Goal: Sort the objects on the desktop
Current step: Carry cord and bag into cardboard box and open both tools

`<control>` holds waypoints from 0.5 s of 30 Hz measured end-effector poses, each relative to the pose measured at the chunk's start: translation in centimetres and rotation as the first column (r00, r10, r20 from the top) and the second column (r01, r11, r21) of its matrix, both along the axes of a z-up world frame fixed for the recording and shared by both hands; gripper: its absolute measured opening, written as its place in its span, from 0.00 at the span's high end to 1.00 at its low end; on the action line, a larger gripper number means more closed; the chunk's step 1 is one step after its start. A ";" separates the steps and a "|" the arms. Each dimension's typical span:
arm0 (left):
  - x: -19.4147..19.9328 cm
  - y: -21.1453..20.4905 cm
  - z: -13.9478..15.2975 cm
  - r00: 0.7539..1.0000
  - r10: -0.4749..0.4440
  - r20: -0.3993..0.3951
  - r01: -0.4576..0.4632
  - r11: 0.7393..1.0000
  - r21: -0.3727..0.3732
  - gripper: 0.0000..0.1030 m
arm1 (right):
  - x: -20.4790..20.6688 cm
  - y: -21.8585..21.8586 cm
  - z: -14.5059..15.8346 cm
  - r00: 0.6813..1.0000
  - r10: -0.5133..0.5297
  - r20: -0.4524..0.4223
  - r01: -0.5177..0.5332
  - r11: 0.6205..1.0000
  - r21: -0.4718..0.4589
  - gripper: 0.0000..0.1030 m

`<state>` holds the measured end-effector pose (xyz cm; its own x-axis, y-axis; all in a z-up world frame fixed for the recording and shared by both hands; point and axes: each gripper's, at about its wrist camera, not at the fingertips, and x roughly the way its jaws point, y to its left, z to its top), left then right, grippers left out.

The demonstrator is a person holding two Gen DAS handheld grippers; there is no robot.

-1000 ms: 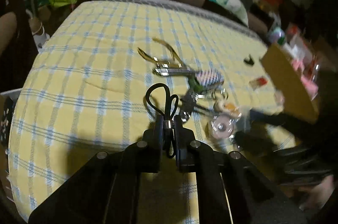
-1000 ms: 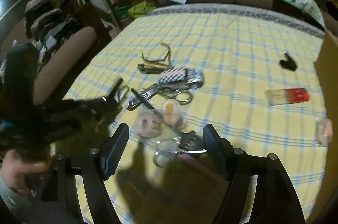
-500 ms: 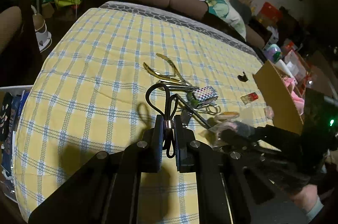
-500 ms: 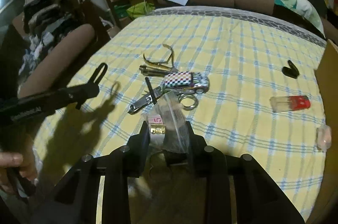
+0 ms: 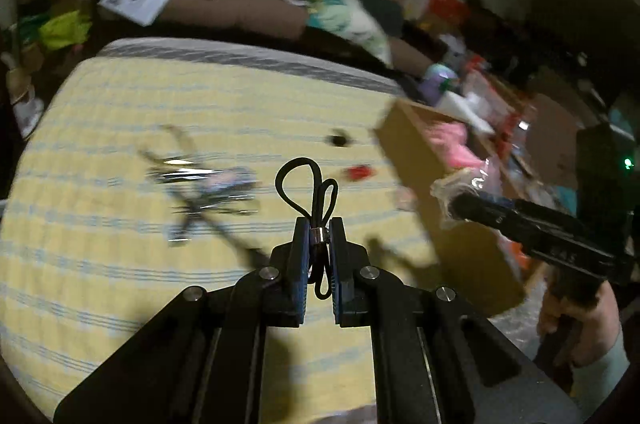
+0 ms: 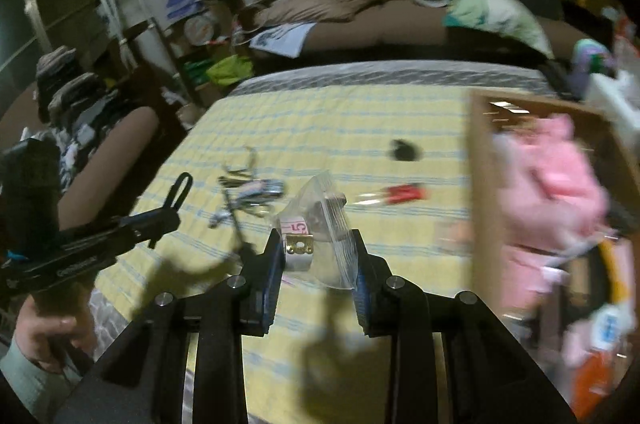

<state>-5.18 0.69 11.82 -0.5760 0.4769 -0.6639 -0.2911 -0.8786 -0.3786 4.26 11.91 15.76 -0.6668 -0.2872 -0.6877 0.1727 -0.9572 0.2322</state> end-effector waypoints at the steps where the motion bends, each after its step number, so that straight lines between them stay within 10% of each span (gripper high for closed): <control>1: 0.3 1.9 0.7 0.999 -0.032 -0.010 0.032 0.999 -0.005 0.92 | 0.7 1.2 0.5 1.000 -0.021 -0.004 0.021 1.000 -0.001 0.70; 15: 1.0 23.9 2.7 0.953 -0.304 0.019 0.304 0.953 -0.016 0.92 | 7.2 19.3 1.0 0.955 -0.294 0.038 0.293 0.956 0.028 0.70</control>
